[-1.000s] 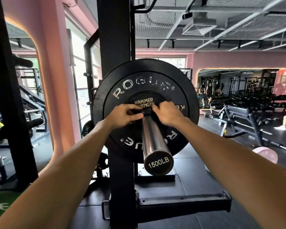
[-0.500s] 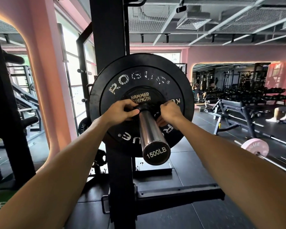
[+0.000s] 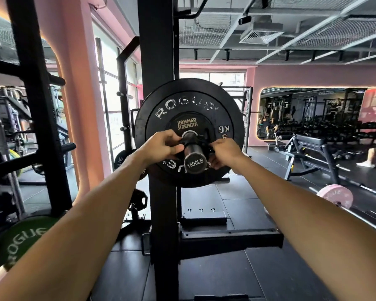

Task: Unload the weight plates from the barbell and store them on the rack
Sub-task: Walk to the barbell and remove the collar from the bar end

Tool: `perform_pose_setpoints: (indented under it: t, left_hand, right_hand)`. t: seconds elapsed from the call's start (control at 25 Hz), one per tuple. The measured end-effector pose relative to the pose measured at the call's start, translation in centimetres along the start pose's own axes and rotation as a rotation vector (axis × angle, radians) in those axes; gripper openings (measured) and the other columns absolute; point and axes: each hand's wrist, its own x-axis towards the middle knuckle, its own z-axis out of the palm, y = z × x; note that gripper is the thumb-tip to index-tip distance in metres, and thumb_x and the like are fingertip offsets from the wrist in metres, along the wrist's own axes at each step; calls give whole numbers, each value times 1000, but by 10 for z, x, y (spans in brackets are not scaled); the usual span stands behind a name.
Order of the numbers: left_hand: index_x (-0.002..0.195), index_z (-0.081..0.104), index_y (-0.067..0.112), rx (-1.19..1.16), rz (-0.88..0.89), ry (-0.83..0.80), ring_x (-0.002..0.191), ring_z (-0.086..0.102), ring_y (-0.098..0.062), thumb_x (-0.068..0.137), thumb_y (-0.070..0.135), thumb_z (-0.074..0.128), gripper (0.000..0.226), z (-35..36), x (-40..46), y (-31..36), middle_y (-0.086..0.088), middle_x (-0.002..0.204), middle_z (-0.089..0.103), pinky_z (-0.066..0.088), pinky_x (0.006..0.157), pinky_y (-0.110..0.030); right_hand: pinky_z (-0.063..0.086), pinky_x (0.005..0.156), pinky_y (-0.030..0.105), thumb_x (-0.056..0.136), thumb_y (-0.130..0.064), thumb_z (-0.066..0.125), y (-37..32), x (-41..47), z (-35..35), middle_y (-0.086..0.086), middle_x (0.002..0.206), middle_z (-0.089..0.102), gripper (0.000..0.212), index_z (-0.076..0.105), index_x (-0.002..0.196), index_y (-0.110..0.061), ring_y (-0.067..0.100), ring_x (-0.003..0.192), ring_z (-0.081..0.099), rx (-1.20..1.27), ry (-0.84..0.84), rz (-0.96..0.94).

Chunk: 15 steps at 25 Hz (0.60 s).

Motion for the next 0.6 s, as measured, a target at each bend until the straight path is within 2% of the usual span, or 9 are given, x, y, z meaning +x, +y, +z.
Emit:
perform_pose_setpoints:
  t: [0.08, 0.2, 0.28, 0.4, 0.52, 0.6]
  left_hand:
    - [99, 55, 1, 8, -13, -12, 84, 63, -17, 90, -1, 62, 12, 2, -28, 22, -20, 105, 61, 60, 69, -26]
    - [102, 55, 0, 71, 0, -14, 79, 61, -17, 91, -2, 61, 13, 6, -66, 50, -26, 107, 61, 57, 63, -18]
    - [103, 55, 0, 103, -2, -6, 81, 61, -19, 91, -1, 61, 13, 8, -90, 68, -30, 113, 62, 56, 62, -17]
    - [107, 56, -4, 149, 0, -27, 84, 62, -22, 90, -1, 62, 18, 9, -118, 90, -30, 115, 62, 58, 67, -22]
    - [109, 55, -6, 225, 40, -41, 79, 62, -21, 91, 3, 63, 22, 13, -132, 106, -25, 111, 65, 54, 61, -15]
    - [110, 53, -5, 209, 45, -51, 84, 64, -23, 92, 5, 62, 22, 21, -135, 118, -22, 111, 66, 57, 67, -20]
  right_hand:
    - [46, 41, 24, 98, -14, 38, -4, -27, -5, 14, 62, 65, 22, 59, 101, -8, 24, 44, 60, -25, -20, 1]
    - [46, 42, 26, 99, -15, 37, -9, -63, -11, 15, 61, 64, 20, 56, 105, -8, 26, 46, 60, -17, -29, 6]
    - [46, 43, 26, 99, -14, 39, -14, -87, -16, 14, 61, 64, 20, 55, 108, -9, 25, 46, 59, -13, -36, 1]
    - [48, 45, 29, 97, -8, 39, -22, -119, -28, 15, 62, 62, 20, 56, 108, -4, 24, 47, 57, 24, -33, 0]
    - [53, 53, 34, 97, -6, 40, -34, -142, -43, 18, 66, 61, 17, 56, 105, -2, 26, 50, 57, 85, -6, 8]
    - [53, 53, 34, 98, -5, 40, -40, -157, -57, 18, 66, 59, 16, 54, 106, -3, 27, 51, 55, 118, 14, 18]
